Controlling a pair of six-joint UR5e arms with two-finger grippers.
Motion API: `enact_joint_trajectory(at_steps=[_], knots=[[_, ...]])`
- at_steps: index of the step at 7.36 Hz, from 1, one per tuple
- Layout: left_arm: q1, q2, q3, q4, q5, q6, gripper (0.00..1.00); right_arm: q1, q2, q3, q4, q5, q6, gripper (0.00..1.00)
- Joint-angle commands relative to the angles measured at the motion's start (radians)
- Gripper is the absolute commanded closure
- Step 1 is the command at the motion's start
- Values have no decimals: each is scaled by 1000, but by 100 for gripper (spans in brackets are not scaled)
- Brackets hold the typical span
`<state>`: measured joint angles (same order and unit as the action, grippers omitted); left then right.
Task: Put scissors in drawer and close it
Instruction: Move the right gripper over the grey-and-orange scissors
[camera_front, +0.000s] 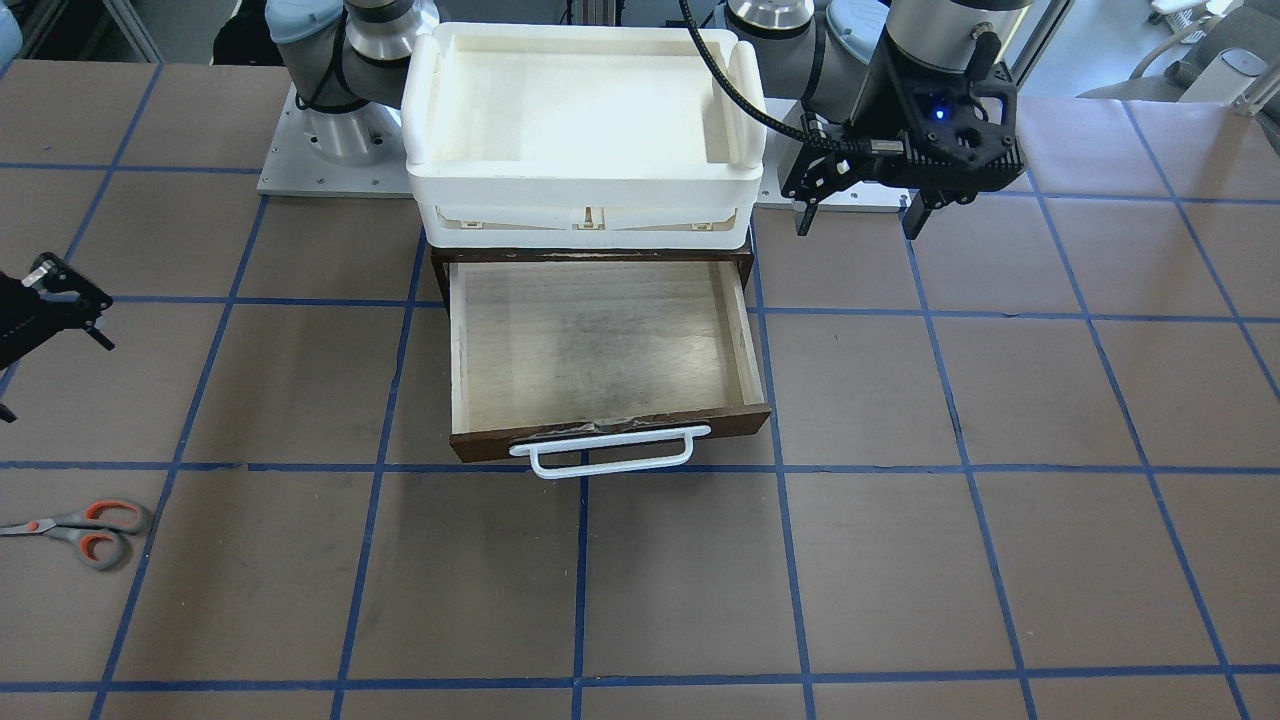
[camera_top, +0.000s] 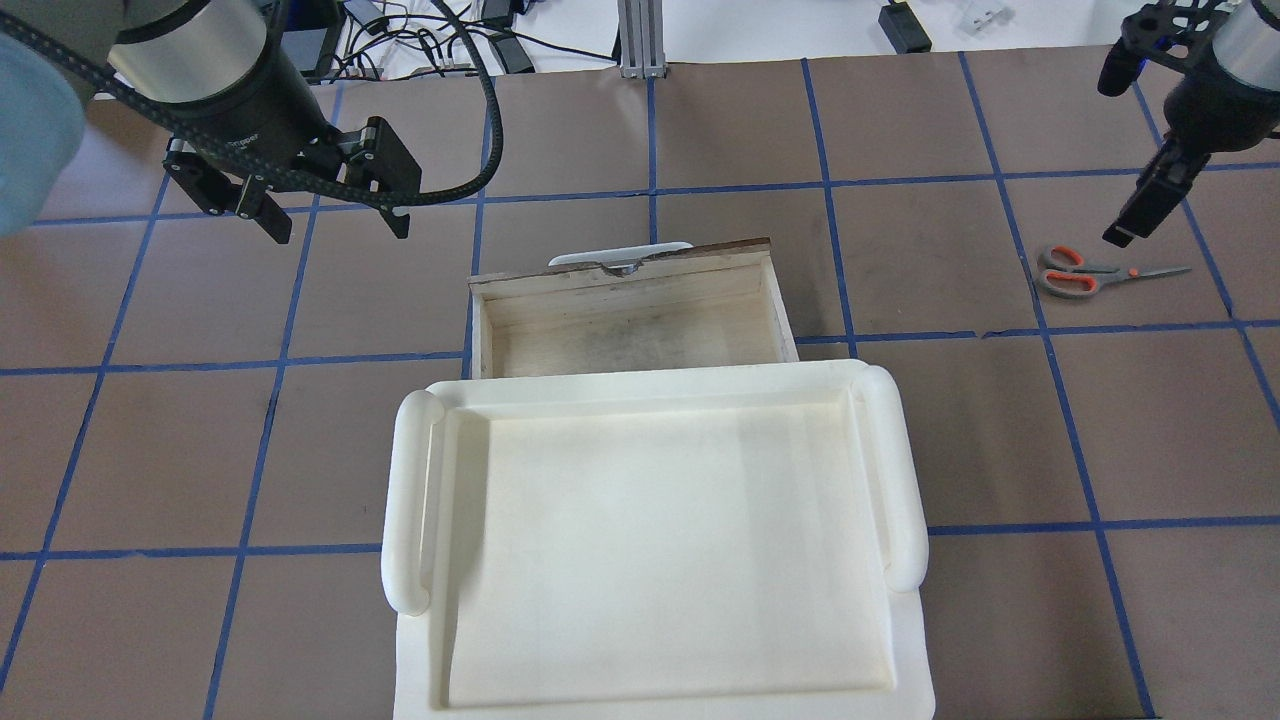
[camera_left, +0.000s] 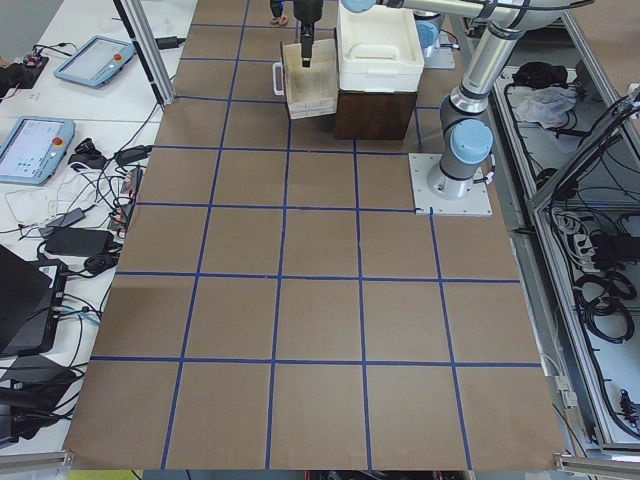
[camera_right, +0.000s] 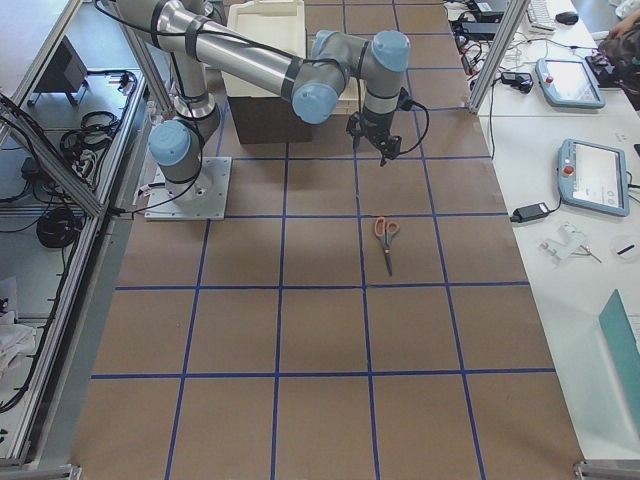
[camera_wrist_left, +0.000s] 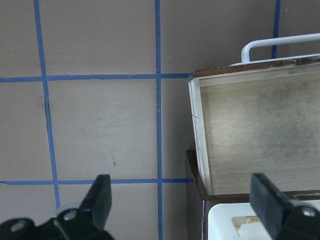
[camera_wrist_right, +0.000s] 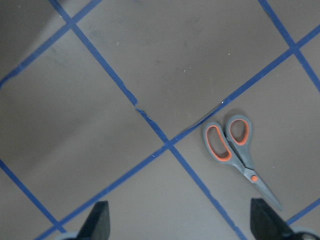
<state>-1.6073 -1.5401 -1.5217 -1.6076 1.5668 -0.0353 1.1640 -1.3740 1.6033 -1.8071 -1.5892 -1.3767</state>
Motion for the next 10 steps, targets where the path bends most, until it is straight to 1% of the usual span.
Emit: enact_joint_trajectory(at_steps=[1,2,3,4,5,6,8,10], knots=[[1,2,0,0,-2,0,0,-64,88,-2,-148,1,-324,0],[1,2,0,0,-1,0,0,-70,111,-5,-185,-2,-369,0],[1,2,0,0,-1,0,0,-72,160,-5,-198,0,-422,0],[1,2,0,0,-1,0,0,-81,203,-5,-216,20,-562,0],[1,2,0,0,-1,0,0,-83,245,-6,-280,56,-643,0],[0,2,0,0,-1,0,0,-83,278,-6,-332,69,-741,0],[0,2,0,0,1,0,0,-84,309,-9,-386,69,-841,0],[0,2,0,-2,2,0,0,-86,344,-9,-440,58,-877,0]])
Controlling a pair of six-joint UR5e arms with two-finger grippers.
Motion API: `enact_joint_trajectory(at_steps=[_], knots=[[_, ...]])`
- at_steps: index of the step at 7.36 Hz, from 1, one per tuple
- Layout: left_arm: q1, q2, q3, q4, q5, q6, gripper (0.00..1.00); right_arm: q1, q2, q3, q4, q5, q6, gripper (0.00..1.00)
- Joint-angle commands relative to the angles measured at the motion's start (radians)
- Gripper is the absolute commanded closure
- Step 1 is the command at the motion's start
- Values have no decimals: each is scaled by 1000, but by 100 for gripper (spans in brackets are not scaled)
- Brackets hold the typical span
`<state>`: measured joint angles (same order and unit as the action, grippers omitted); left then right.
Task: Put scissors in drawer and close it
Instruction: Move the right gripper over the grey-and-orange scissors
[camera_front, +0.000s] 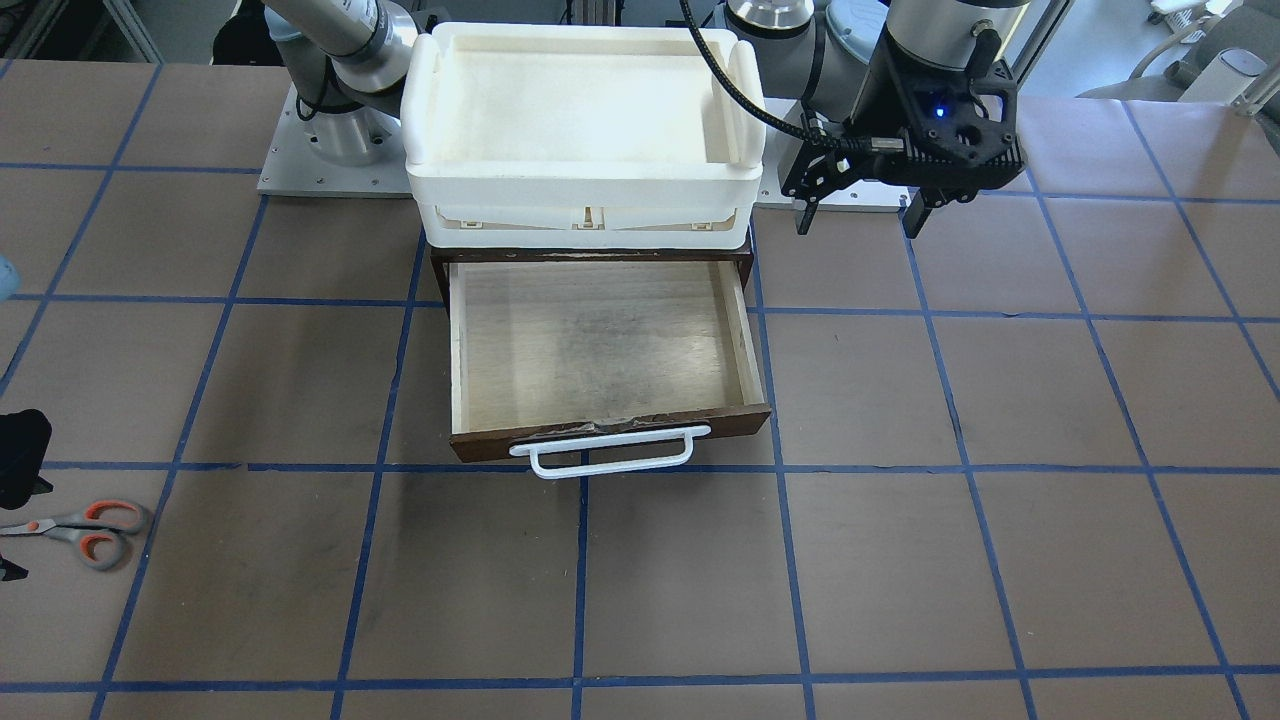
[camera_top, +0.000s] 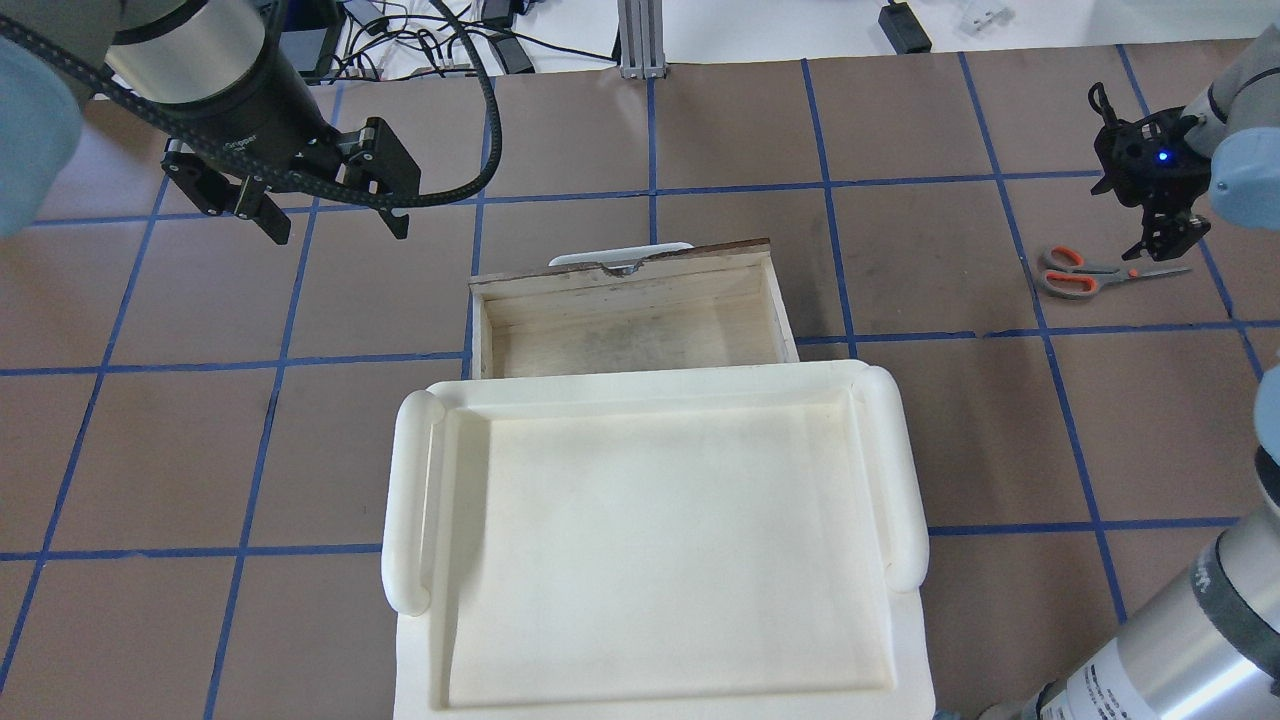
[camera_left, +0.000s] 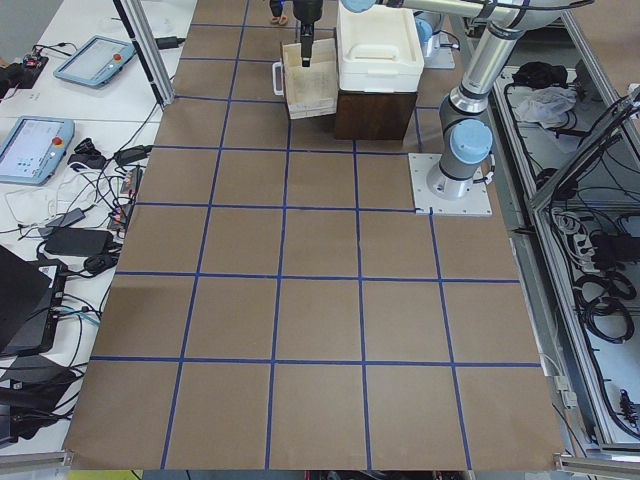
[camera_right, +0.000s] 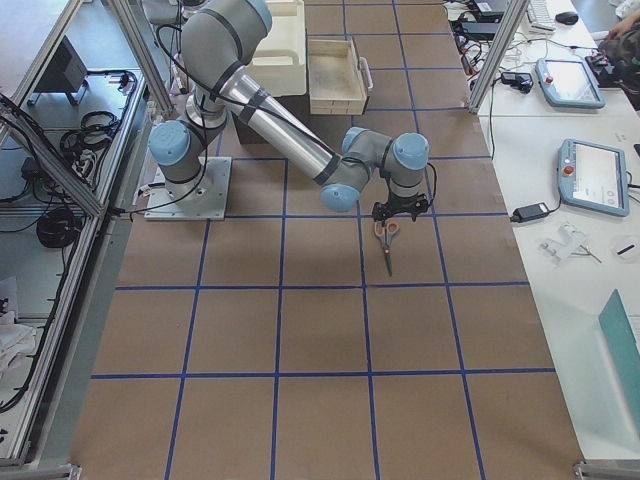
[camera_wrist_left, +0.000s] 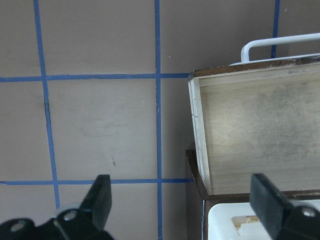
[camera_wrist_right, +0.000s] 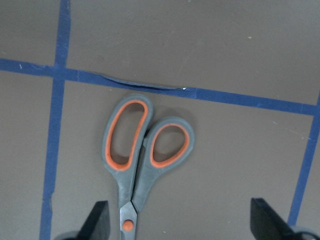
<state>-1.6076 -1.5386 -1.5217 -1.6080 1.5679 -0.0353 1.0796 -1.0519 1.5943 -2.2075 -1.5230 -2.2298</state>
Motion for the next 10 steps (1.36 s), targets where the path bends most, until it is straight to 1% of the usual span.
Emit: enact_joint_trajectory(at_steps=[1,5,8,9,10], knots=[[0,0,0,0,0,0,0,-1,42,0,-44,-12,-30,0],[0,-2,0,0,1,0,0,-32,81,3,-44,-25,-47,0],[0,0,0,0,1,0,0,-32,93,7,-44,-29,-48,0],[0,0,0,-1,1,0,0,-32,95,7,-38,-26,-47,4],[0,0,0,0,1,0,0,-32,99,7,-40,-28,-48,15]])
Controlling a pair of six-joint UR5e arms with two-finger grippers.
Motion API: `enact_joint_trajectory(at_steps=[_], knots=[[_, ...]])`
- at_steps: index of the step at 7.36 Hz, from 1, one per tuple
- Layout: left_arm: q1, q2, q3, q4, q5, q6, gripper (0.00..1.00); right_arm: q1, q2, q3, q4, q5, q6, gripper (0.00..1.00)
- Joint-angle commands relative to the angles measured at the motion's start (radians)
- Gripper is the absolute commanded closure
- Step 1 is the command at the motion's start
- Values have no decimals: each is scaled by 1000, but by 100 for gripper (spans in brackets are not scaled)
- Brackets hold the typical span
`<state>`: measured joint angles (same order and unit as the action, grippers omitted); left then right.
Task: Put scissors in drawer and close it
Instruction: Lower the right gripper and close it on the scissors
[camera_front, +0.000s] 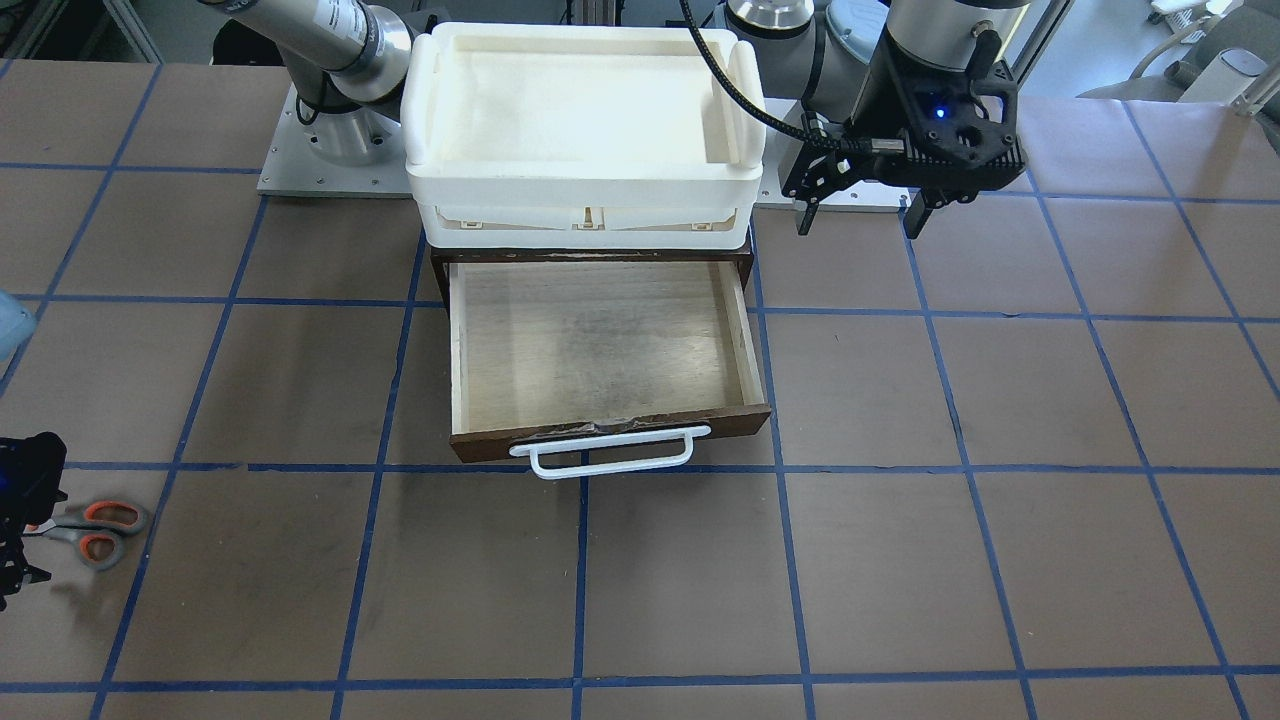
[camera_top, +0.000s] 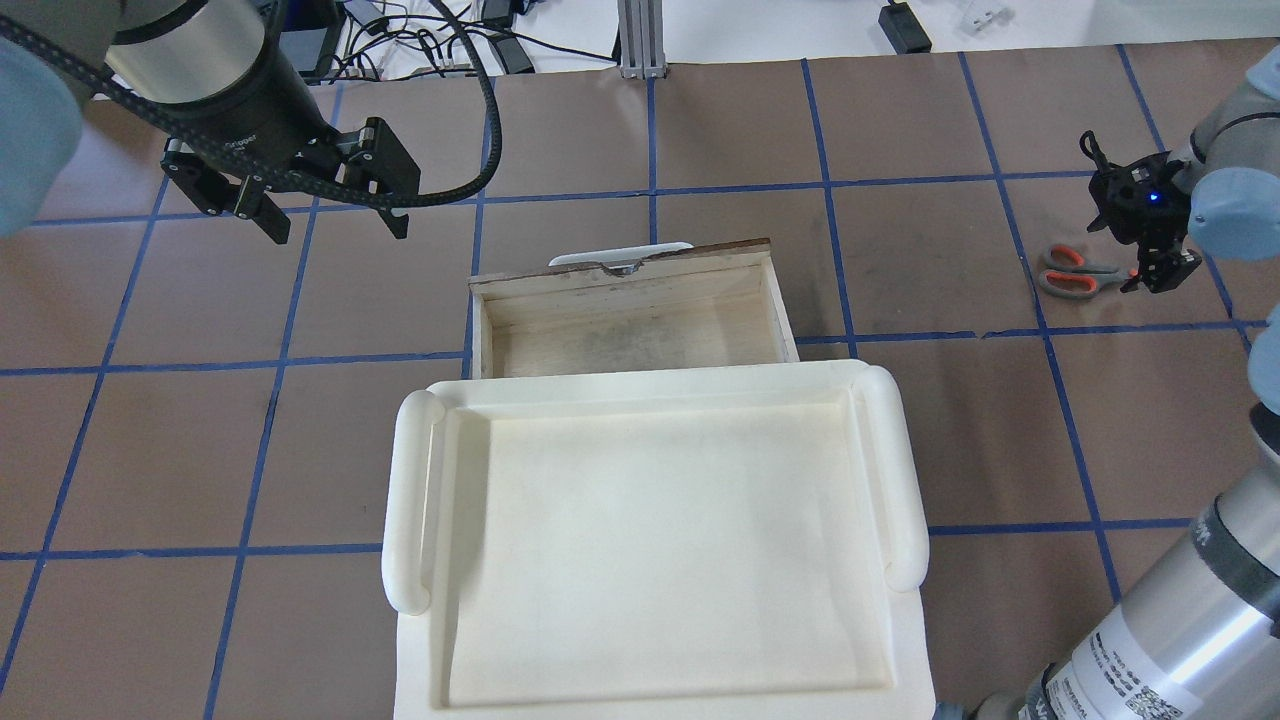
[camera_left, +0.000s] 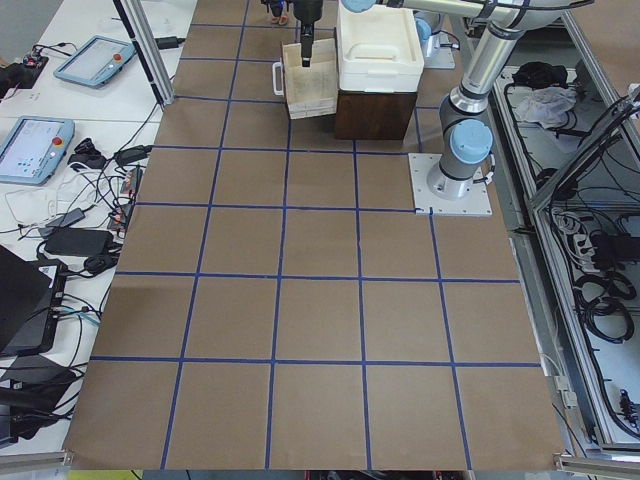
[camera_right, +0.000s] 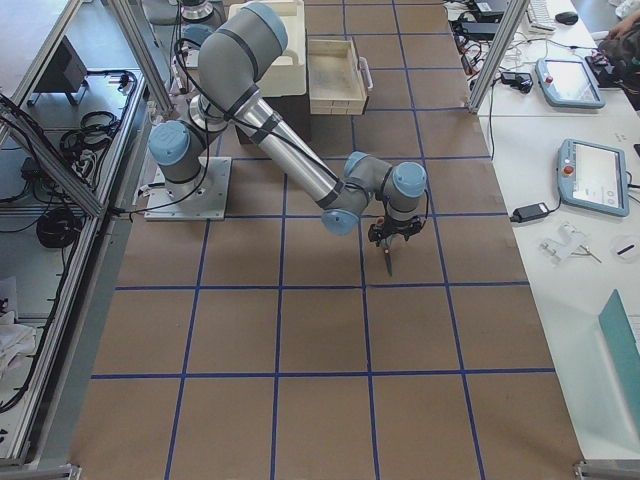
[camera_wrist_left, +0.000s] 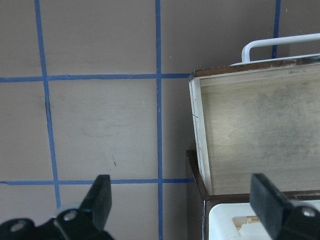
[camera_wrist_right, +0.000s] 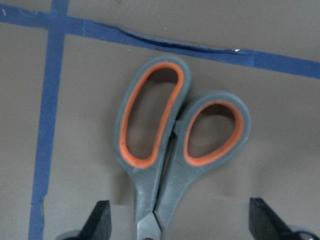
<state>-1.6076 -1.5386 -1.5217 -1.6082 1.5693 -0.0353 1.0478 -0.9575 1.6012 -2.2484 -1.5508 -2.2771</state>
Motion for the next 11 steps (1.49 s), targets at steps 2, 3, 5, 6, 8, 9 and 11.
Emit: enact_joint_trajectory(at_steps=[2,3,5,6,8,9,11], knots=[[0,0,0,-1,0,0,0,0,6,0,-2,-5,4,46],[0,0,0,-1,0,0,0,0,5,0,-2,-18,1,76],[0,0,0,1,0,0,0,0,-1,-3,9,-18,-5,100],[0,0,0,1,0,0,0,1,-7,-6,16,-18,-40,100],[0,0,0,1,-2,0,0,6,-49,-4,29,-17,-71,100],[0,0,0,1,0,0,0,14,-88,-1,51,-15,-65,100],[0,0,0,-1,0,0,0,64,-189,-3,160,-5,3,100]])
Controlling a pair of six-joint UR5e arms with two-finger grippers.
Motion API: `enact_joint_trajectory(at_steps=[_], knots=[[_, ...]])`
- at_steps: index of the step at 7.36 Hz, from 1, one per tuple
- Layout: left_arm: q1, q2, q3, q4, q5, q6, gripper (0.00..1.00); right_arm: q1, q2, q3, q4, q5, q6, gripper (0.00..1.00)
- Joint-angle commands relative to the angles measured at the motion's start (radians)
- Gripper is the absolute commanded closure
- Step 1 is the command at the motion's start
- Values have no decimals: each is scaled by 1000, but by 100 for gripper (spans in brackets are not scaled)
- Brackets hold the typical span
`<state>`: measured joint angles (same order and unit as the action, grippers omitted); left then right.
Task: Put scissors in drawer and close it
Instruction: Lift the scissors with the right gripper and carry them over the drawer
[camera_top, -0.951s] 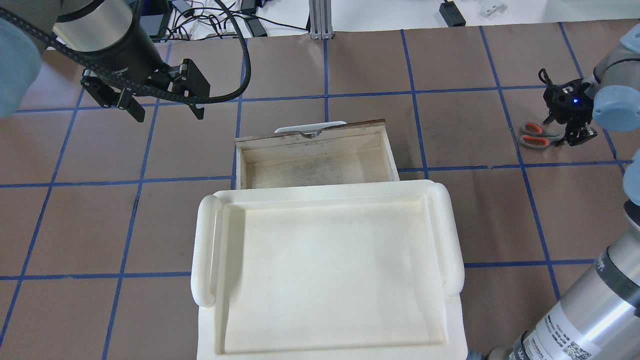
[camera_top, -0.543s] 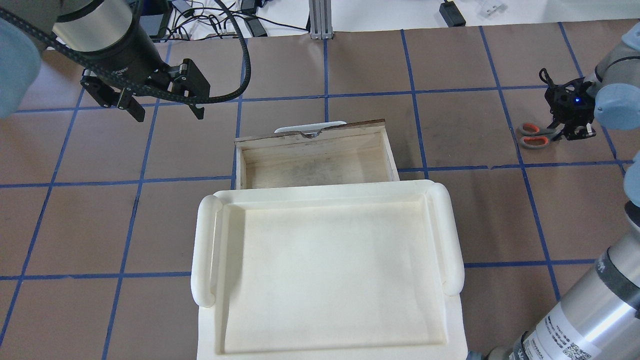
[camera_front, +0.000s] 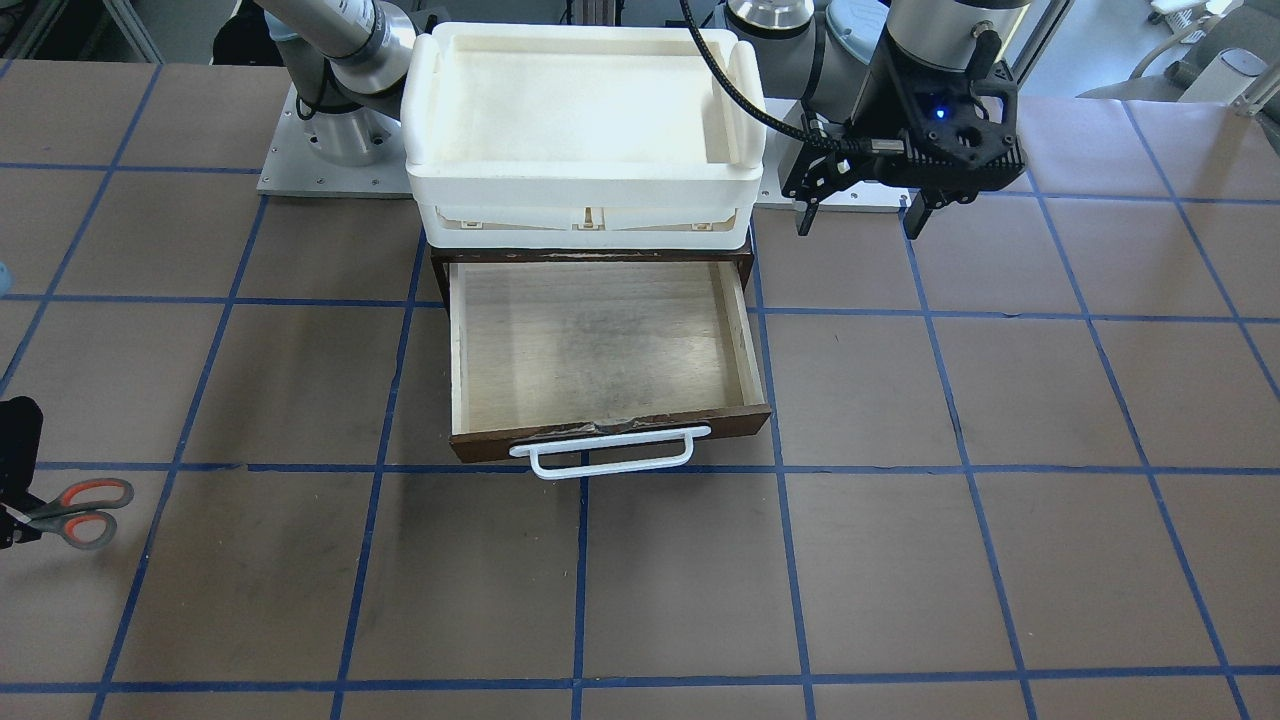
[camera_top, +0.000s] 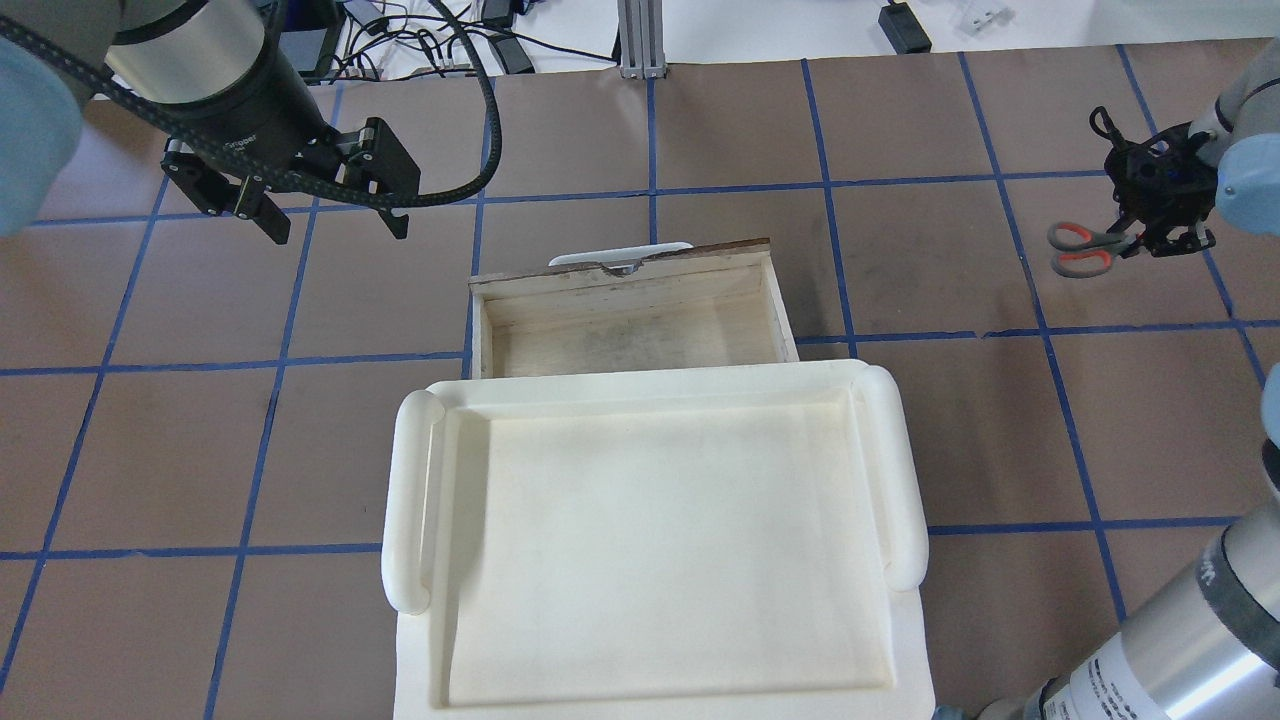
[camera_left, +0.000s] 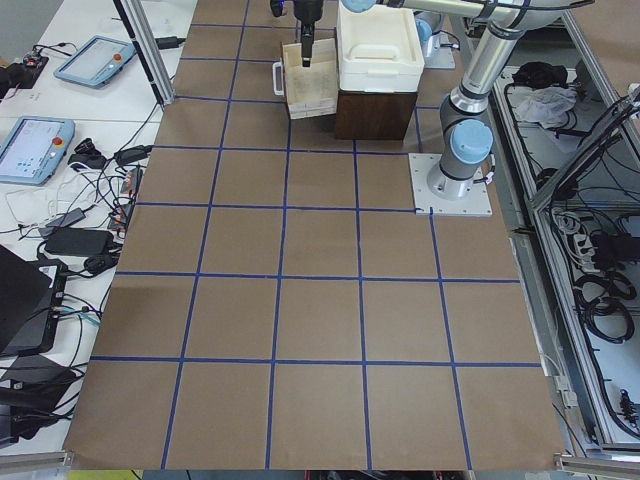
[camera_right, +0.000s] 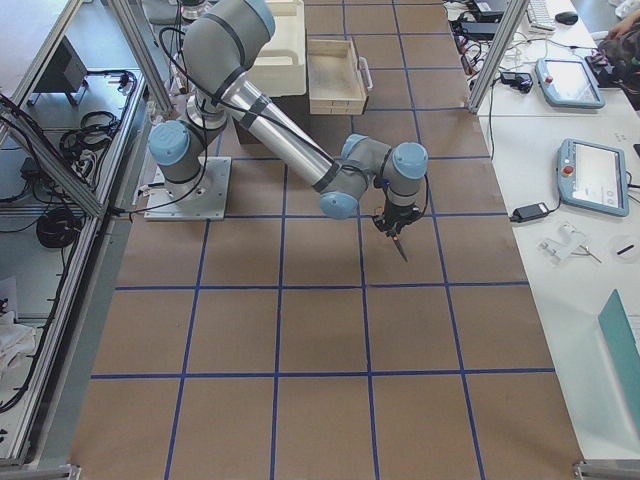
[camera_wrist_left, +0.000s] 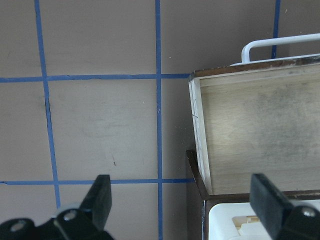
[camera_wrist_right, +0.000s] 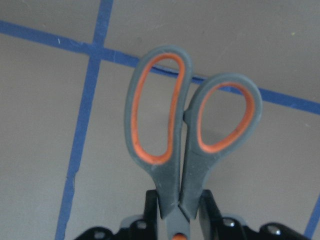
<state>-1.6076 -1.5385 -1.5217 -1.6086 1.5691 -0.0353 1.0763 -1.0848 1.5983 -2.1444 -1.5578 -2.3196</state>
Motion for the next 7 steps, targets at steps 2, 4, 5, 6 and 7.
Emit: enact_joint_trajectory(at_steps=[2,4,5,6,7], knots=[[0,0,0,-1,0,0,0,144,-177,-1,199,-8,252,100],[0,0,0,-1,2,0,0,288,-249,-6,260,-13,371,100],[0,0,0,-1,0,0,0,360,-270,-6,294,-13,473,100],[0,0,0,-1,2,0,0,443,-286,-8,310,-59,567,100],[0,0,0,-1,2,0,0,526,-294,-11,310,-100,657,100]])
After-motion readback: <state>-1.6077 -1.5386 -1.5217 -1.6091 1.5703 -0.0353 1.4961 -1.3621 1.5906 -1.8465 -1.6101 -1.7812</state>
